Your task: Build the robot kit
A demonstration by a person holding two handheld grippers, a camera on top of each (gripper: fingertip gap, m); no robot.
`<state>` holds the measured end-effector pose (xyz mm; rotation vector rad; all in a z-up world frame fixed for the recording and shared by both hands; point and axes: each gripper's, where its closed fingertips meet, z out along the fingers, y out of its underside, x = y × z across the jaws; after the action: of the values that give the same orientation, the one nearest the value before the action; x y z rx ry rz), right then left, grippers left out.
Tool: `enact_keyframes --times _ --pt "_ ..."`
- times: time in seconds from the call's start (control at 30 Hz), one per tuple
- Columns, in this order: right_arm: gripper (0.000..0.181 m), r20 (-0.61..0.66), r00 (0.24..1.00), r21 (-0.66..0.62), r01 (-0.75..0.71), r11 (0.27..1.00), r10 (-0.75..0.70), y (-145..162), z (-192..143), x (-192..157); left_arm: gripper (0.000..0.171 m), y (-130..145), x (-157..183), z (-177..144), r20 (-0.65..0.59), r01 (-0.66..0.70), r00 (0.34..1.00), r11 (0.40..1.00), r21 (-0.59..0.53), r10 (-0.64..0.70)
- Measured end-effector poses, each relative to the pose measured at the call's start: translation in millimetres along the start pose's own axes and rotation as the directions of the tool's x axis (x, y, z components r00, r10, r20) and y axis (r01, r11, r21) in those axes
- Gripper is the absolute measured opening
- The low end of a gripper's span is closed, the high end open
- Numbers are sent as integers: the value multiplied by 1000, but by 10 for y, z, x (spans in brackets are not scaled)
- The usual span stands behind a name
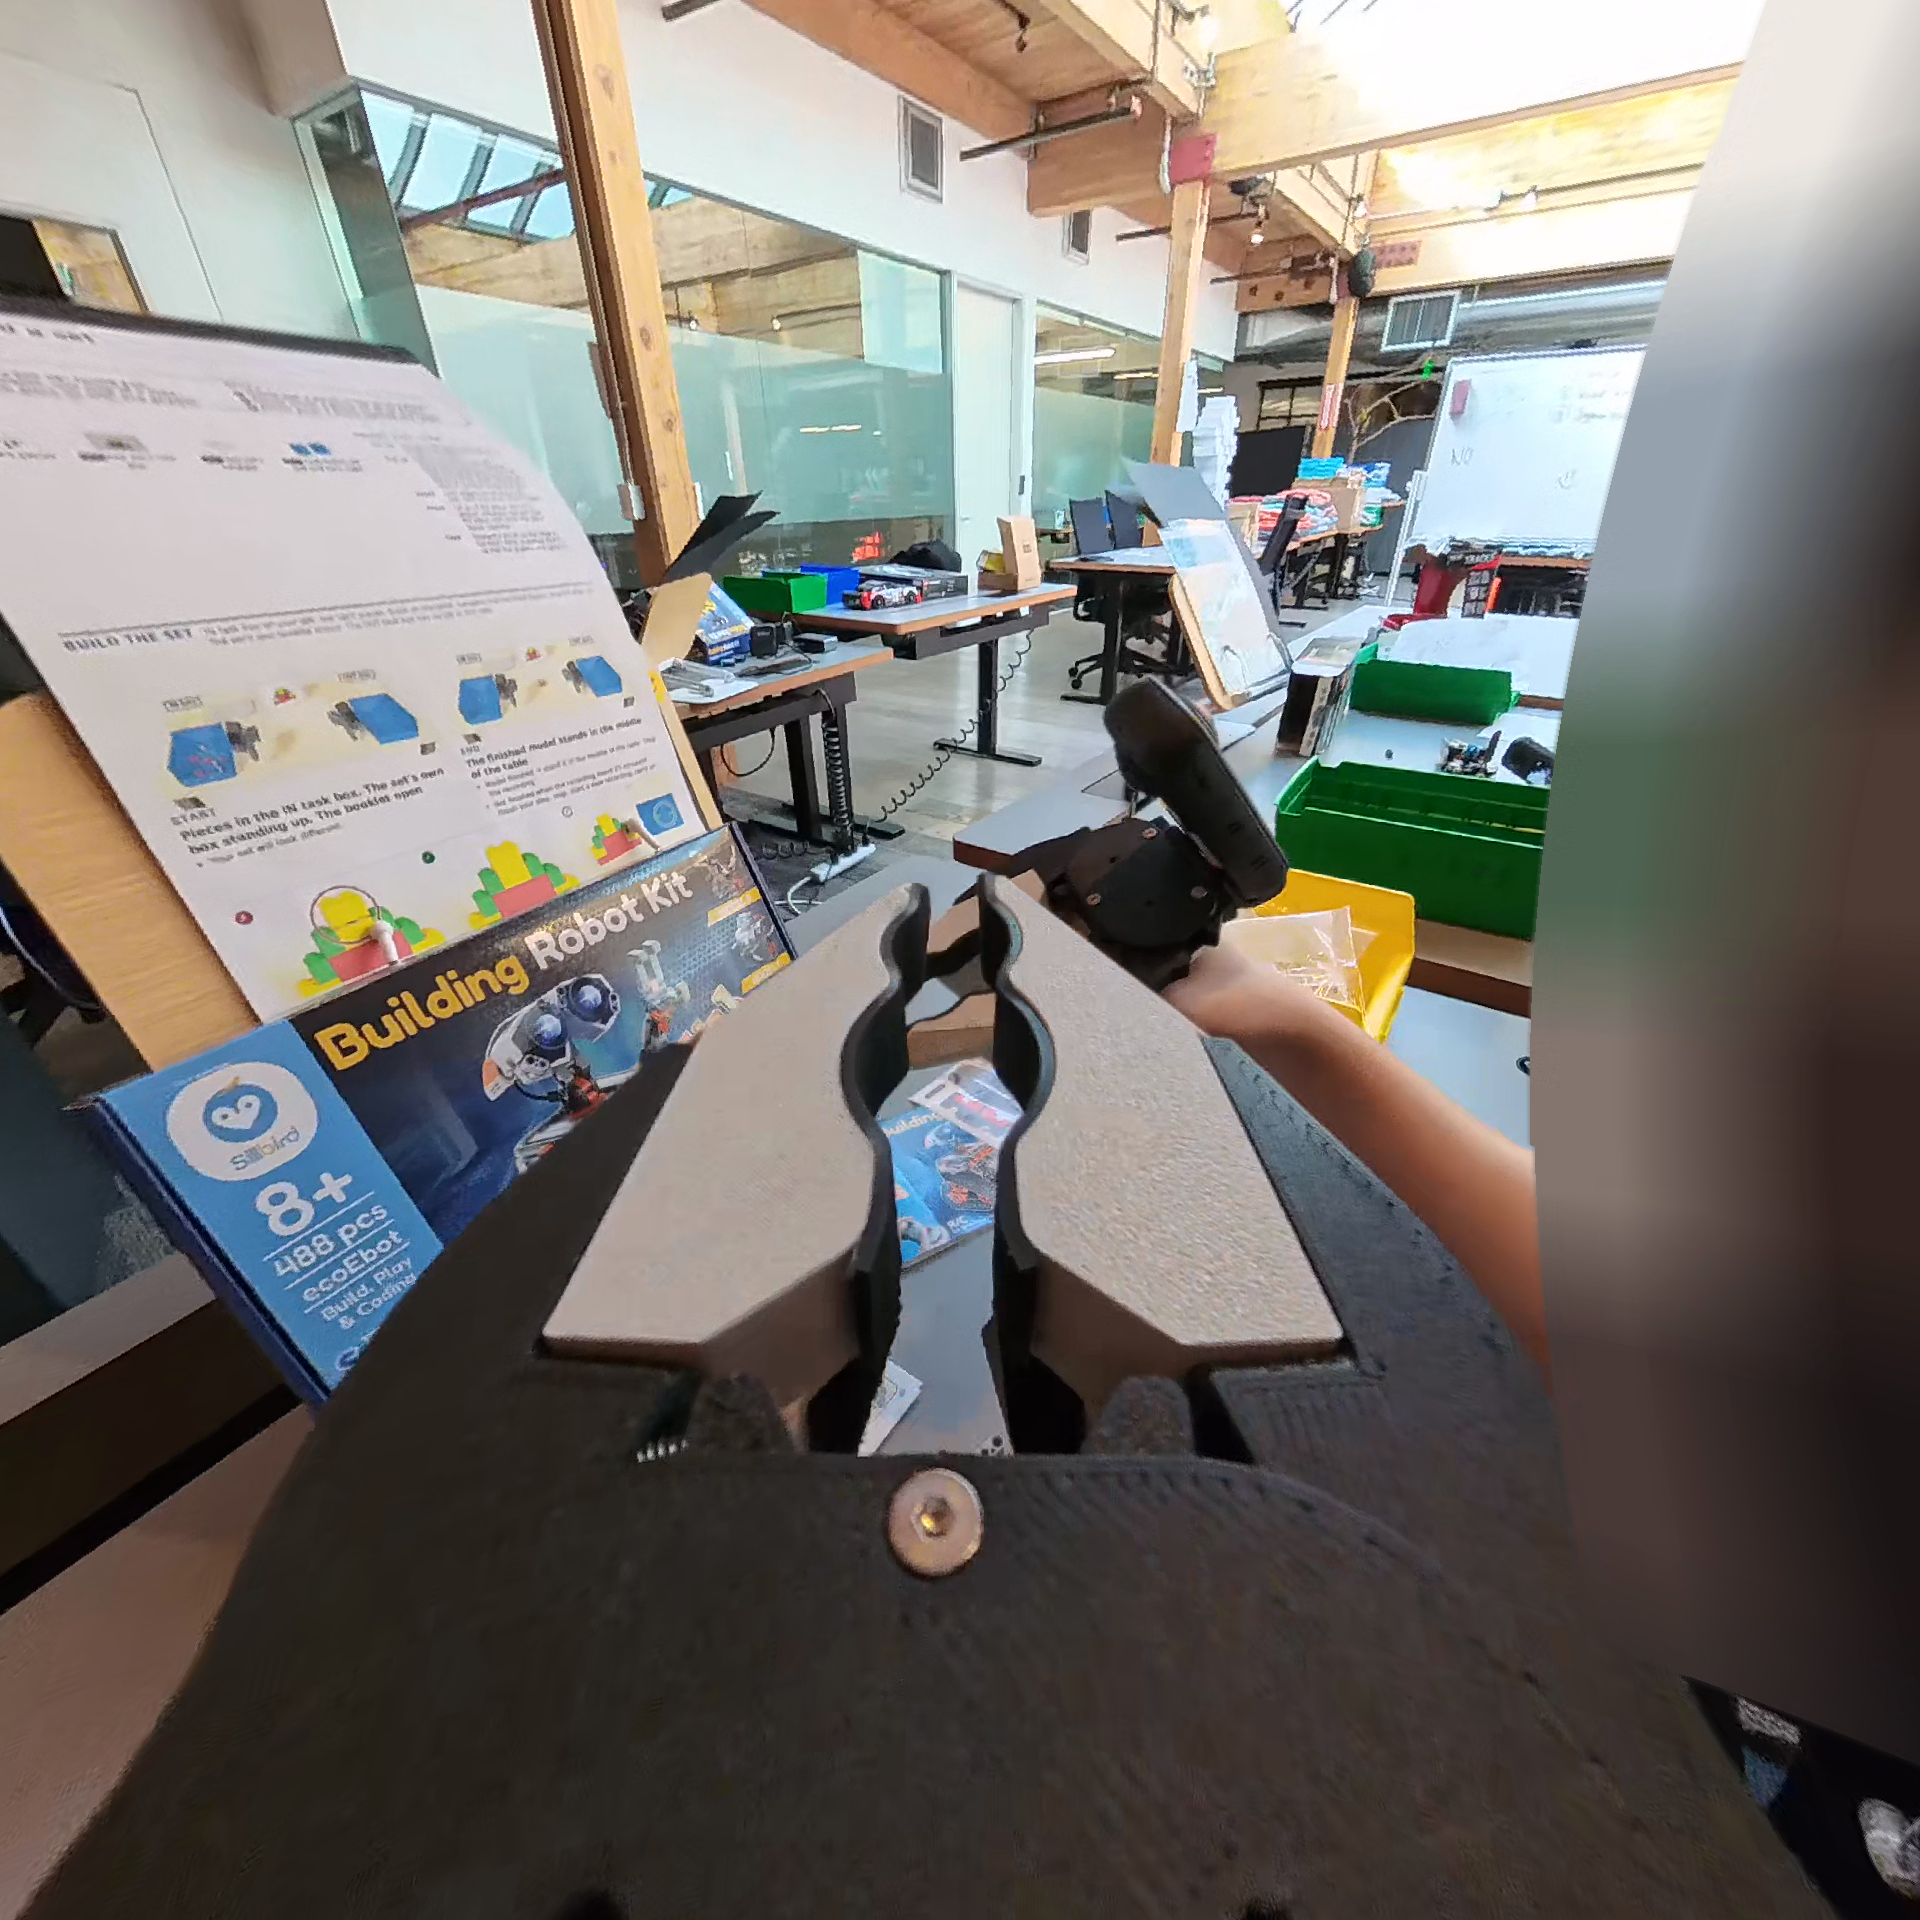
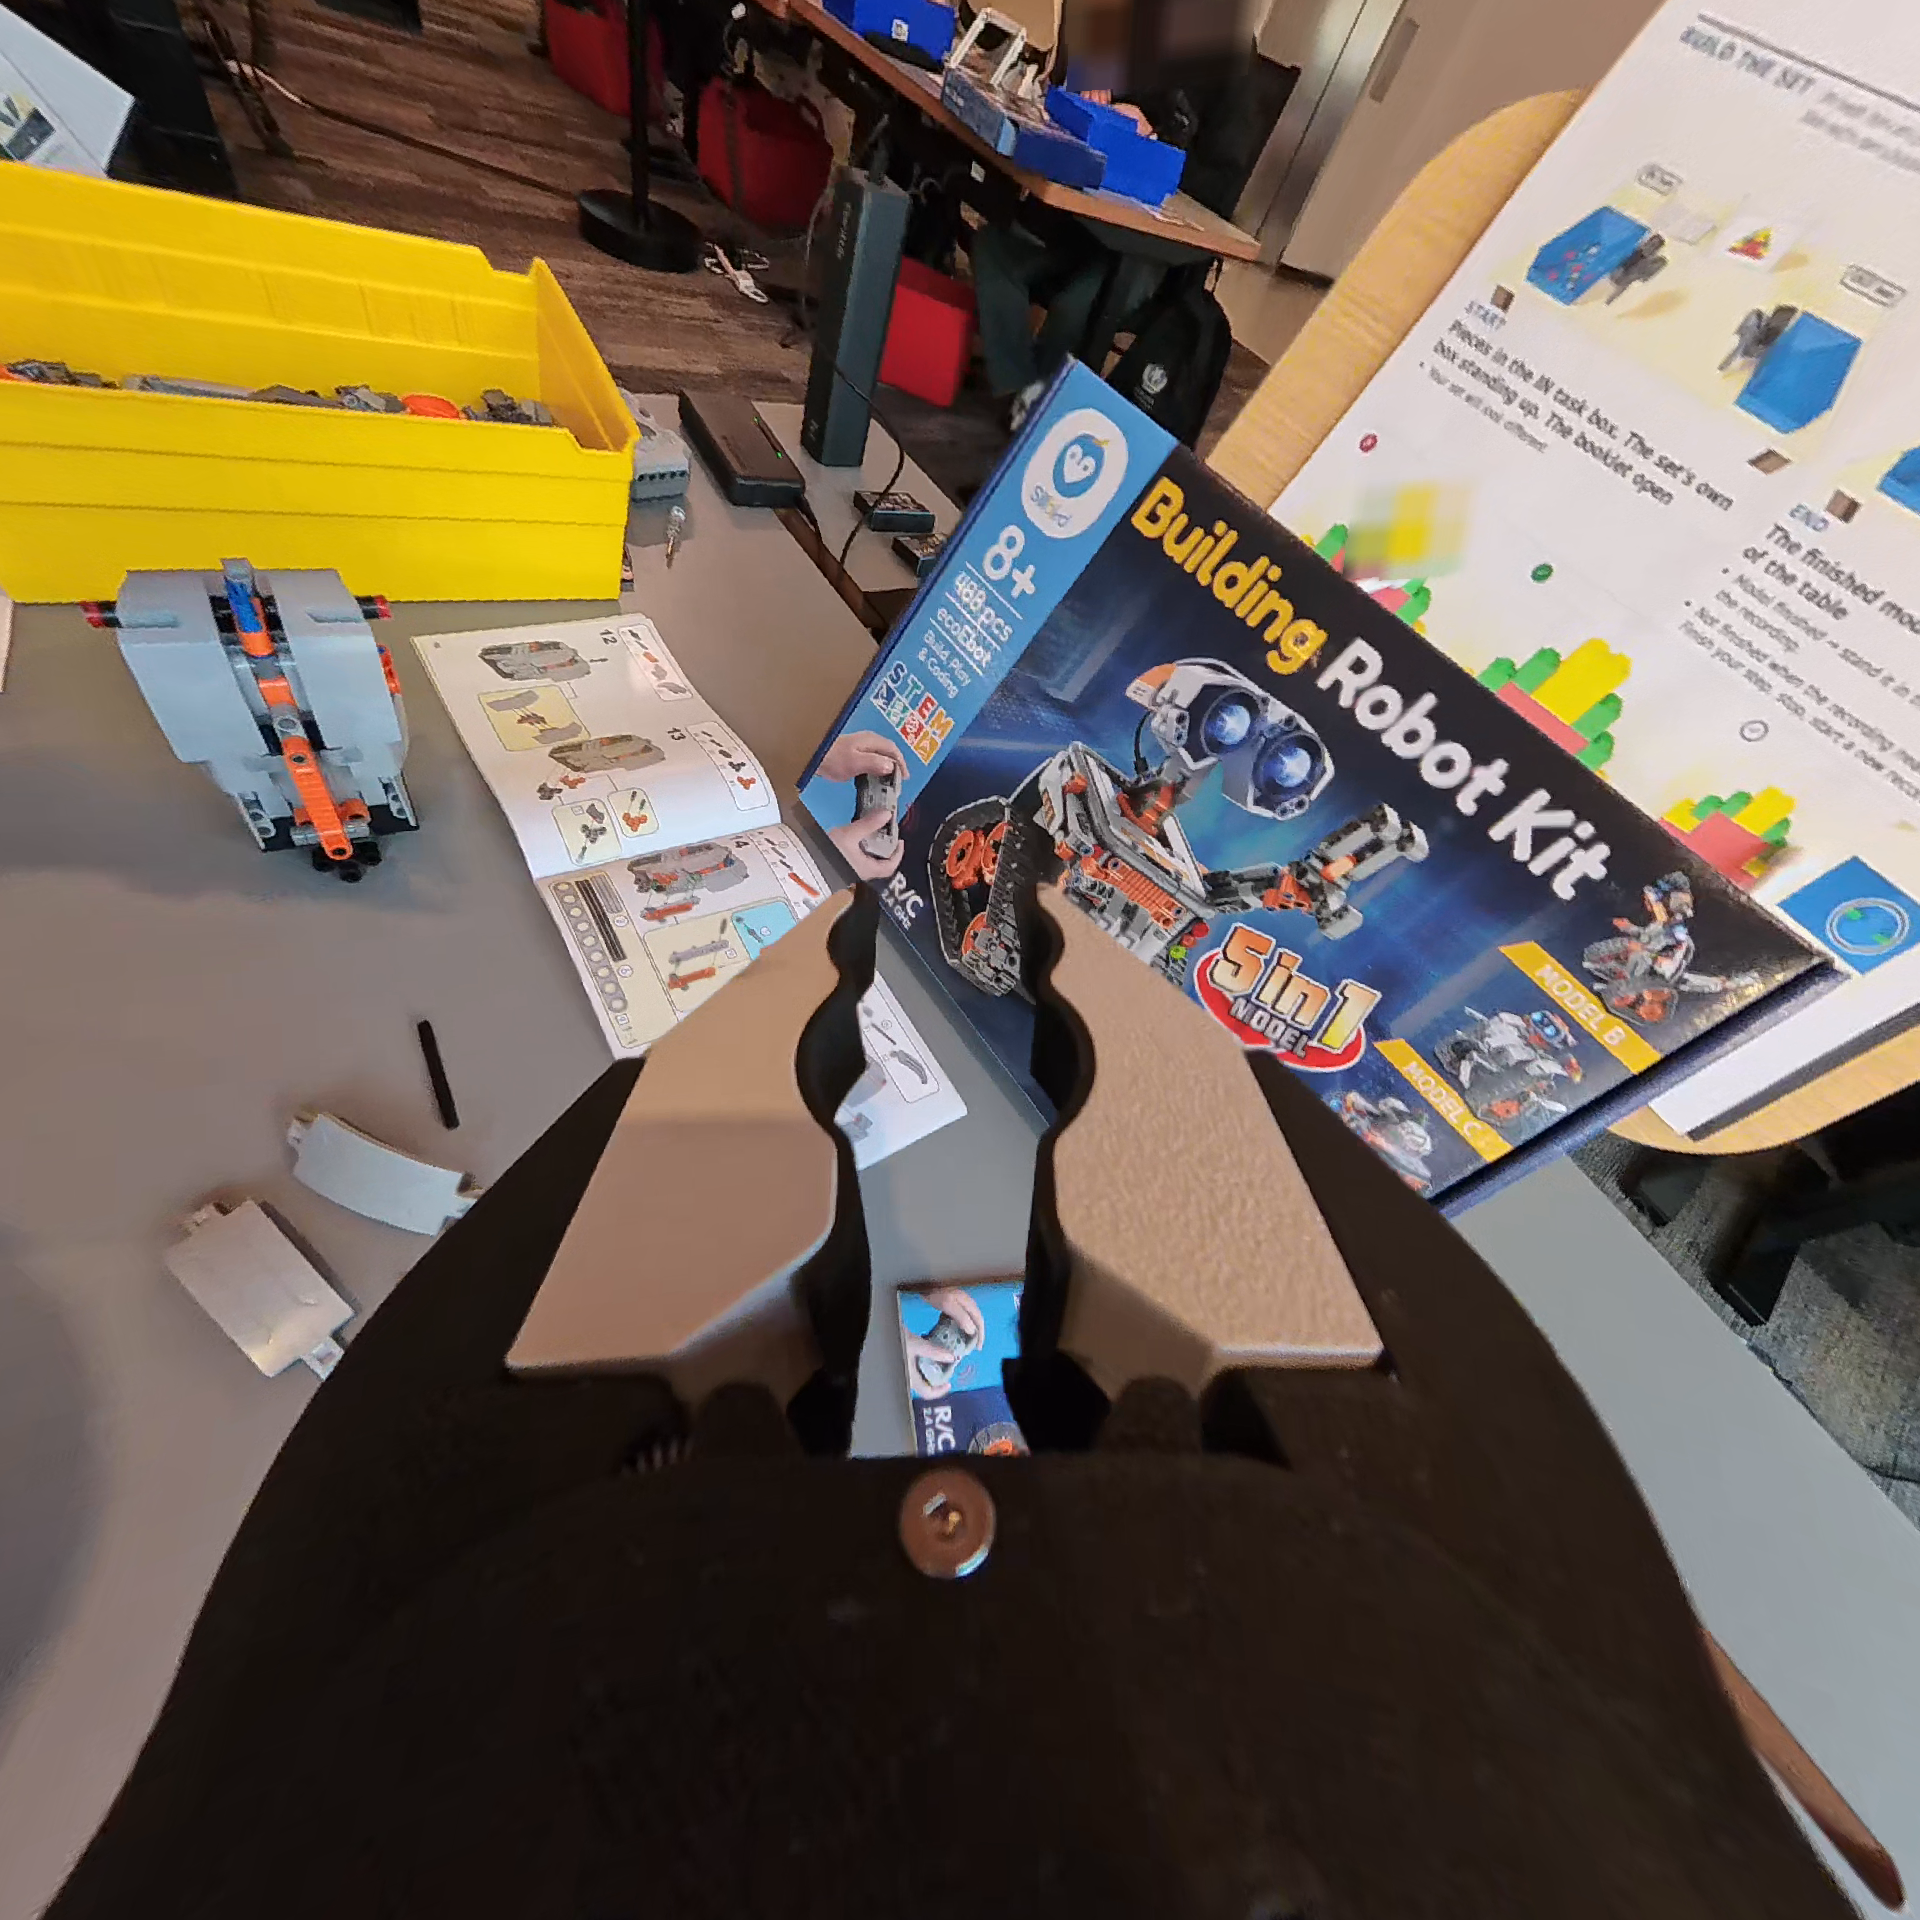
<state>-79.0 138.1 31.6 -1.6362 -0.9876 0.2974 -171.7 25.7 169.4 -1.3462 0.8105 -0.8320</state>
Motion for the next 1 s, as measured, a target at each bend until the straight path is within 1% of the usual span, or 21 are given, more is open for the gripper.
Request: enact_keyframes --times 0.13,0.27,0.37,0.43,0.53,0.6,0.7,0.8,0.87,1.0 --pt "24 5 1000 52 1 999 -1 -158 -8 -68 7 -106 4 -132 33 -21 999 999 33 20" --pt "4 40 999 98 17 995 -21 -278 -43 -171 6 -203 -20 -261 59 -27 998 997 70 23" --pt "0 56 998 126 -11 992 4 -333 -73 -186 6 -242 -60 -327 78 -26 997 996 88 19" --pt "0 86 996 156 -47 987 34 -380 -96 -202 6 -254 -92 -351 86 -18 996 995 98 10" --pt "0 86 994 182 -83 980 68 -411 -101 -167 6 -240 -119 -344 86 -6 996 995 96 -2" --pt "0 91 993 173 -88 981 73 -405 -97 -179 6 -220 -110 -317 77 -1 997 996 90 -6" --pt "0 56 998 134 -35 990 28 -382 -124 -174 6 -177 -60 -249 46 6 999 997 75 -9" --pt "0 39 999 130 -16 991 11 -449 -186 -185 6 -122 -22 -162 8 19 1000 998 57 -20" --pt "0 24 1000 109 5 994 -8 -476 -224 -203 6 -83 -1 -98 -26 39 999 998 52 -37" --pt "0 -46 996 42 77 996 -75 -486 -328 -172 6 24 68 51 -115 94 989 995 22 -91"
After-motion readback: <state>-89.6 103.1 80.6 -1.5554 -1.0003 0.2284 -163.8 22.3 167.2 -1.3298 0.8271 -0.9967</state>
